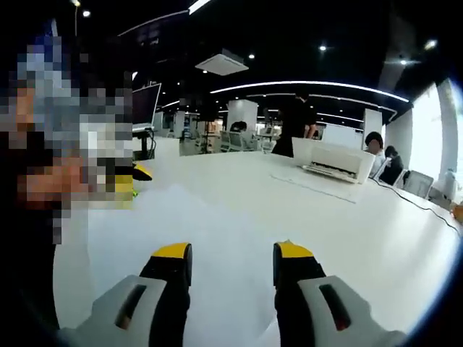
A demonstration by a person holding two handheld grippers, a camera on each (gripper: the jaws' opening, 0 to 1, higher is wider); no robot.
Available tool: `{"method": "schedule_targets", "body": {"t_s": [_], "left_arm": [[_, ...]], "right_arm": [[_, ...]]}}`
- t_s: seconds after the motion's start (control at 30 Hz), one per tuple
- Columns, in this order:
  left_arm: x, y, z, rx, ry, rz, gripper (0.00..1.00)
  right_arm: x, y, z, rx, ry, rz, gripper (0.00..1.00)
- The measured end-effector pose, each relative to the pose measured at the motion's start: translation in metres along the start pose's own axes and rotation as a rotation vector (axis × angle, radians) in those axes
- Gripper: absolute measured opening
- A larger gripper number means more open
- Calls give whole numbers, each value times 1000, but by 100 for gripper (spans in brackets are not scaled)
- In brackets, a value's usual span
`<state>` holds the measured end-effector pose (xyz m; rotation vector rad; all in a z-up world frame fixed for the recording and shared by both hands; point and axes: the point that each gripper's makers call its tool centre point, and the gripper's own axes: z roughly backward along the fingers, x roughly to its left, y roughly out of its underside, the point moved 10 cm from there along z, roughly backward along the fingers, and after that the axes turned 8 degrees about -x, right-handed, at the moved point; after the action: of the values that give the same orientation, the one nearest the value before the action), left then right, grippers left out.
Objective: Organize the stack of printing papers by aligning and flattening the scattered papers on the table
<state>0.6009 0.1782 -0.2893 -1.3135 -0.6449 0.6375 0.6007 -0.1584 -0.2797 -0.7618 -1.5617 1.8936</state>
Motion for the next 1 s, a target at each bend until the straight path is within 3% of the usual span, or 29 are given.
{"method": "schedule_targets", "body": {"t_s": [0.23, 0.37, 0.47, 0.67, 1.0], "left_arm": [[-2, -7, 2, -23, 19, 27, 49], [-4, -5, 3, -6, 28, 28, 49], [-10, -4, 2, 25, 44, 43, 49], [-20, -9, 7, 18, 65, 19, 51], [-18, -12, 19, 14, 66, 17, 51]], "right_arm": [[8, -10, 3, 7, 7, -2, 45], [13, -12, 8, 21, 0, 4, 45], [13, -10, 11, 18, -6, 3, 45], [12, -3, 19, 36, 11, -17, 45], [15, -2, 26, 24, 4, -33, 45]]}}
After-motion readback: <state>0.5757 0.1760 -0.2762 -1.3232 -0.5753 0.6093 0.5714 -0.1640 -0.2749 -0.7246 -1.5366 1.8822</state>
